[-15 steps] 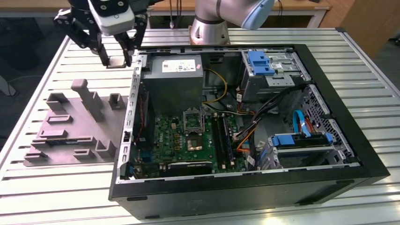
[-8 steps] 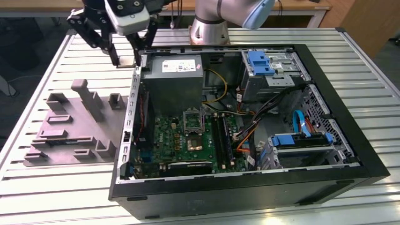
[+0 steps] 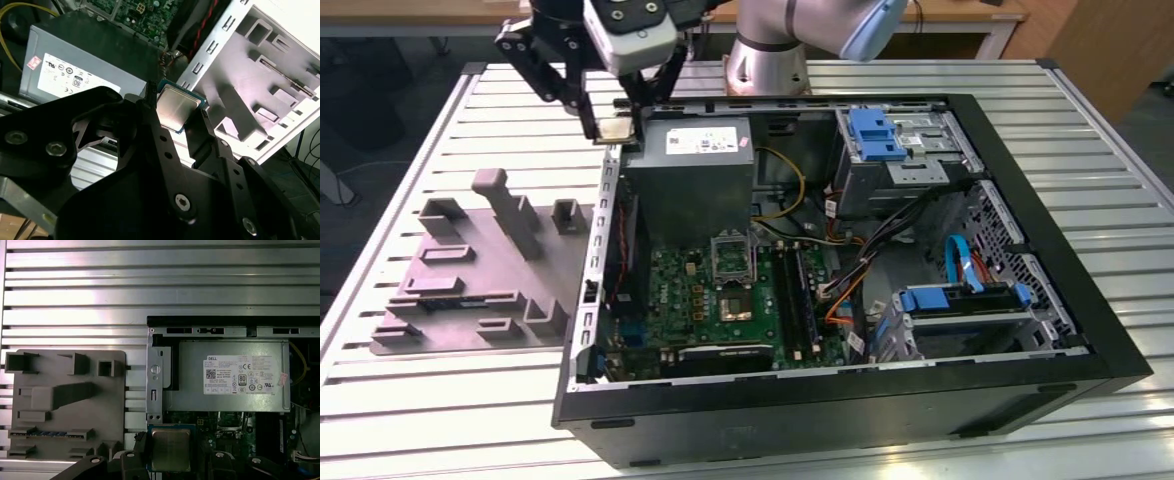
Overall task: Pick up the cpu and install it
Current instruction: 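Pick up the cpu and move it towards the insertion slot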
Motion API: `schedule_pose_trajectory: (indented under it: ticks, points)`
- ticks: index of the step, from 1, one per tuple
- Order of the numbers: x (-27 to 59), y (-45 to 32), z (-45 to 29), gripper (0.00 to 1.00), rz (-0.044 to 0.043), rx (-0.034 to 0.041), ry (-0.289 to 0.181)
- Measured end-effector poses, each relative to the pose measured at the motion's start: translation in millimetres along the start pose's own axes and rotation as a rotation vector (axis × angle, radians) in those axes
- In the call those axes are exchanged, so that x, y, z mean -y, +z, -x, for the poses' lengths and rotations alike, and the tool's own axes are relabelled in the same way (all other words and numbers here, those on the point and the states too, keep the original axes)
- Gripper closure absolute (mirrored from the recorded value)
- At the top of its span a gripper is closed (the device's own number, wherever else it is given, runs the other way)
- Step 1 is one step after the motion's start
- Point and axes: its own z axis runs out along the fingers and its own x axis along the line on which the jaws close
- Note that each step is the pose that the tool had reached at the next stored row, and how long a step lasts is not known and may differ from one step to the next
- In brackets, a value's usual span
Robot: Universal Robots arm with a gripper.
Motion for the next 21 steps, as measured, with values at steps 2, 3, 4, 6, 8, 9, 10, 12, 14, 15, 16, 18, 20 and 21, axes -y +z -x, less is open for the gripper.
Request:
schedule_pose_trajectory:
  ticks: [2,3,4,6,8,9,10,12,14,15,16,18,20,21]
  points:
    - [-0.1,-0.3,5.5,0.53,0.0000,0.0000,0.000]
    - [-0.1,-0.4,8.0,0.53,0.0000,0.0000,0.000]
    - [-0.1,-0.5,10.5,0.53,0.0000,0.0000,0.000]
    - [-0.2,-0.7,15.2,0.53,0.0000,0.0000,0.000]
    - [-0.2,-0.9,20.4,0.53,0.0000,0.0000,0.000]
    - [-0.3,-1.0,23.2,0.53,0.0000,0.0000,0.000]
    - [-0.3,-1.1,25.8,0.53,0.0000,0.0000,0.000]
    - [-0.4,-1.4,31.0,0.53,0.0000,0.0000,0.000]
    - [-0.4,-1.6,36.2,0.53,0.0001,0.0000,0.000]
    - [-0.5,-1.7,39.1,0.53,0.0000,0.0000,0.000]
    - [-0.5,-1.8,41.9,0.53,0.0001,0.0000,0.000]
    - [-0.6,-2.1,47.5,0.53,0.0000,0.0000,0.000]
    - [-0.6,-2.3,53.1,0.53,0.0000,0.0000,0.000]
    - [-0.7,-2.5,56.0,0.53,0.0000,0.0000,0.000]
